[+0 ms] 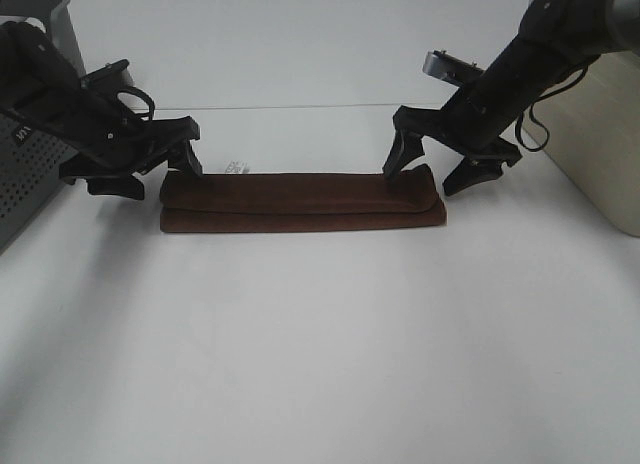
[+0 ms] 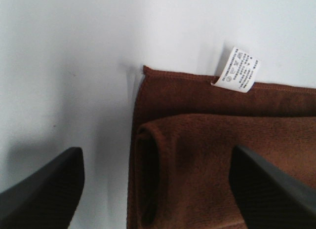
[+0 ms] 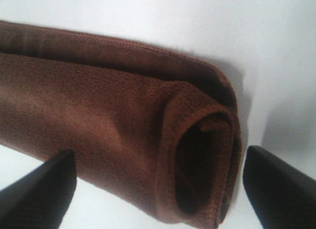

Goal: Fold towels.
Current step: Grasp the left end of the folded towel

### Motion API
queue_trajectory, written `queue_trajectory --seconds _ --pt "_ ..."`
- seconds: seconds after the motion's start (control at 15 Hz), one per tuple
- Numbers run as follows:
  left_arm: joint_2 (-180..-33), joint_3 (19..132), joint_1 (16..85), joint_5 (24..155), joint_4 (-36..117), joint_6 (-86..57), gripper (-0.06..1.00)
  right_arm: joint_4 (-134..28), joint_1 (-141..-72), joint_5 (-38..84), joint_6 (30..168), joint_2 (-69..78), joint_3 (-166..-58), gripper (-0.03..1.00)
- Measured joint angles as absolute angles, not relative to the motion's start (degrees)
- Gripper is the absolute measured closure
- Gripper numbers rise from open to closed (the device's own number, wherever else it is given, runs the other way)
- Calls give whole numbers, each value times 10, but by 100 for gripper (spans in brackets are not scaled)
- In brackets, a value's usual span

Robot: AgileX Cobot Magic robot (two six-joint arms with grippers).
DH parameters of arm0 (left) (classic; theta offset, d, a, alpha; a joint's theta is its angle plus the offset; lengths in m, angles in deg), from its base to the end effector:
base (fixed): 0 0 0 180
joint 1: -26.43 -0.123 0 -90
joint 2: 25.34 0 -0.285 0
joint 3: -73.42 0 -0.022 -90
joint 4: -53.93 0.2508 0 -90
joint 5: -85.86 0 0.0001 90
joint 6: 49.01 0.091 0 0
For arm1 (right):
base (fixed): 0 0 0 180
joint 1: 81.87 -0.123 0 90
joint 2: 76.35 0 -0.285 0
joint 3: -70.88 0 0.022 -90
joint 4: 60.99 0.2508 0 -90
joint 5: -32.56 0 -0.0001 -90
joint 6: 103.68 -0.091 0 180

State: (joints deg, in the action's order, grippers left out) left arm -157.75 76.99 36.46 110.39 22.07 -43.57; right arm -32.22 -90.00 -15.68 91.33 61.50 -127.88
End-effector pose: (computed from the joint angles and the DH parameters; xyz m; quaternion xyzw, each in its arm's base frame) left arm 0.4353 -0.0973 0.1163 -0.0888 0.9564 -0.1771 0.2145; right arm 0.4558 0.0981 0.1301 -0.0520 0.9721 0.1957 0.1188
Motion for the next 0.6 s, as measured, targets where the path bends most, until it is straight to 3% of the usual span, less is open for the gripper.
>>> queue_trajectory --seconds 0.4,0.6 --pt "-1604 774 368 1108 220 -433 19 -324 -900 -164 913 602 -1281 8" --pt "-1607 775 374 1107 215 -433 34 -324 -900 -163 913 602 -1281 8"
